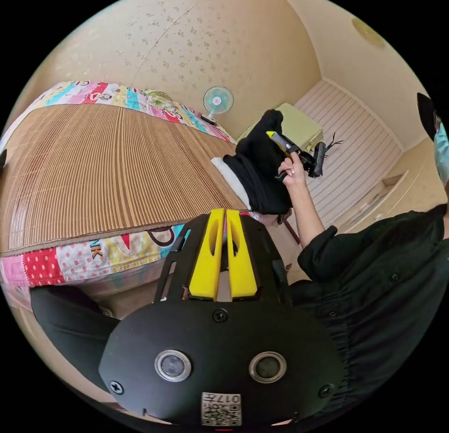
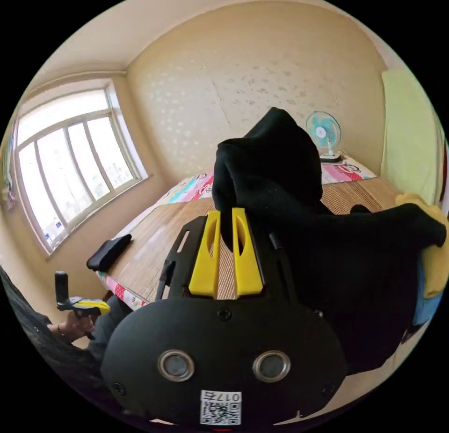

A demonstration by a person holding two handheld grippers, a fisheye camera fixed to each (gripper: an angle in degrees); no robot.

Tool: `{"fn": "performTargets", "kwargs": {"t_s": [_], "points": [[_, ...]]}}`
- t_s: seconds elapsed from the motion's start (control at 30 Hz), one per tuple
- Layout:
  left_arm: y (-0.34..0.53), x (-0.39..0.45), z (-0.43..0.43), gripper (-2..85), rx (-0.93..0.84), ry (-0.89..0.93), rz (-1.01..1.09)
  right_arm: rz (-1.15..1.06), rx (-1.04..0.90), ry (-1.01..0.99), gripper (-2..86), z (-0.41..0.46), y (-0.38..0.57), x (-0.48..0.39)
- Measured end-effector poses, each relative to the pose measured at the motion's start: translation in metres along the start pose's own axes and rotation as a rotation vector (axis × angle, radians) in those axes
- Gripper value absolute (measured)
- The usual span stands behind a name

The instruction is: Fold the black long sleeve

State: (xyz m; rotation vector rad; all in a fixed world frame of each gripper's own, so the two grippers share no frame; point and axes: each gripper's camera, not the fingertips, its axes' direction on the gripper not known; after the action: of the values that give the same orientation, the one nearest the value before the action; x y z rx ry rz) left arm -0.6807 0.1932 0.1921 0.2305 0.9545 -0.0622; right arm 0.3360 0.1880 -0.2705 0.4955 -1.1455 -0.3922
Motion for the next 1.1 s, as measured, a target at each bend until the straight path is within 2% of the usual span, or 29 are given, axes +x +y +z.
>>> {"fn": "performTargets", "kwargs": {"t_s": [0.1,0.2,0.27,0.37,0.5,0.63,0.8,0.9,0.97,1.1], "points": [[-0.009,-0.012,-0.01,6.1,0.061,-0.025,-0.102,-0.135,-0.09,-0.187,5.3,0.035,0.053,-0.097],[-0.011,-0.026,-0.018,7.3,0.094,-0.062,-0.171,-0.002,-0.393,-0.449,5.3,0.086,0.115,-0.143],[-0.014,-0.035,-0.02,7.9,0.069,-0.096,-0.199,0.01,-0.433,-0.535,2.8,0.088,0.138,-0.155],[-0.025,-0.049,-0.023,8.4,0.028,-0.168,-0.217,-0.017,-0.354,-0.432,3.3,0.068,0.124,-0.14],[-0.067,-0.074,-0.022,8.8,0.007,-0.273,-0.191,0.014,-0.266,-0.289,5.8,0.073,0.059,-0.081],[-0.125,-0.117,0.017,11.0,-0.152,-0.442,-0.175,0.047,-0.324,-0.25,8.3,0.111,-0.013,-0.039],[-0.136,-0.162,0.078,11.4,-0.426,-0.588,-0.241,-0.018,-0.377,-0.181,8.3,0.144,-0.046,-0.049],[-0.126,-0.143,0.073,10.5,-0.419,-0.643,-0.21,-0.131,-0.422,-0.18,9.9,0.169,-0.052,-0.065],[-0.114,-0.135,0.069,9.5,-0.415,-0.639,-0.203,-0.178,-0.532,-0.179,10.9,0.2,-0.056,-0.073],[-0.089,-0.131,0.046,8.2,-0.371,-0.599,-0.238,-0.273,-0.979,-0.111,10.8,0.299,-0.037,-0.086]]}}
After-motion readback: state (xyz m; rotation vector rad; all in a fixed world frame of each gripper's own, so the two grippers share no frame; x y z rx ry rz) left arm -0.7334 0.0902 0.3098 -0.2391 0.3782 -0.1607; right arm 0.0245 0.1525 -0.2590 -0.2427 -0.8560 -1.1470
